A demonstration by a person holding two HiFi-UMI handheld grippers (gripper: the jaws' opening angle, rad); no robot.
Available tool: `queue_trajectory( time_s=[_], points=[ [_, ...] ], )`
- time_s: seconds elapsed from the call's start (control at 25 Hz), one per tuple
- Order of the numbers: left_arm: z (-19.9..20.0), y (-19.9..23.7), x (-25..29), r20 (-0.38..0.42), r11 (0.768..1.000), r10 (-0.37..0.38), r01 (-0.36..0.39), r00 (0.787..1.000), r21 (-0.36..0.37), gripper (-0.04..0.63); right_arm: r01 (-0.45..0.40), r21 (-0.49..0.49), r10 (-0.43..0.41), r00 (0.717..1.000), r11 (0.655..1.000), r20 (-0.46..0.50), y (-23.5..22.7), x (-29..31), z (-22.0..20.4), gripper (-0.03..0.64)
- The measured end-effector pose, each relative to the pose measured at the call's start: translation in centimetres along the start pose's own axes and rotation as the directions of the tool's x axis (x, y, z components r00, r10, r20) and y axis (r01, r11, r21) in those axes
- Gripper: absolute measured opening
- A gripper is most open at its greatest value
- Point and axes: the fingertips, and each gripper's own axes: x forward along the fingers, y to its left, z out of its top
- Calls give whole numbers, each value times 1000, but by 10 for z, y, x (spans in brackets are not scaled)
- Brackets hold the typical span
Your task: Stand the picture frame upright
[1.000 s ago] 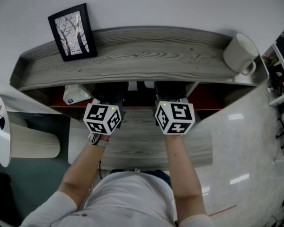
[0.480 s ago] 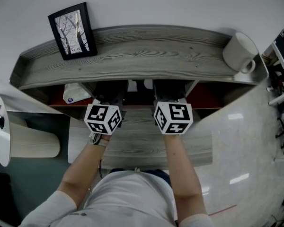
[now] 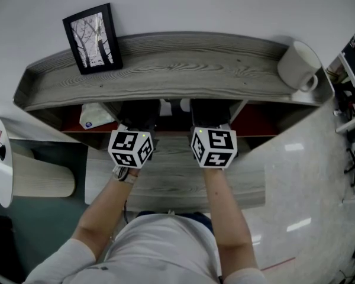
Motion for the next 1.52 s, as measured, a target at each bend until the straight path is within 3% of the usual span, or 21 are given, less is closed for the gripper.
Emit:
queue_trajectory(
  time_s=[0.44, 0.8, 1.16, 1.52],
  points=[
    [-3, -3, -14, 1, 1000, 12, -12, 1000, -9, 112, 14, -3, -14, 1000, 1000, -6, 2, -13, -8, 126],
    [8, -36, -46, 12, 994, -106, 106, 994, 35, 110, -4, -34, 3, 1000, 999, -13, 23, -50, -9, 98],
    [15, -49, -88, 34, 984, -179, 179, 983, -6, 66, -41, -20, 41, 999, 999, -28, 45, -96, -12, 55],
    [4, -62, -122, 1, 965, -262, 262, 965, -32, 32, -80, -29, 79, 996, 996, -42, 70, -133, -15, 52]
  ],
)
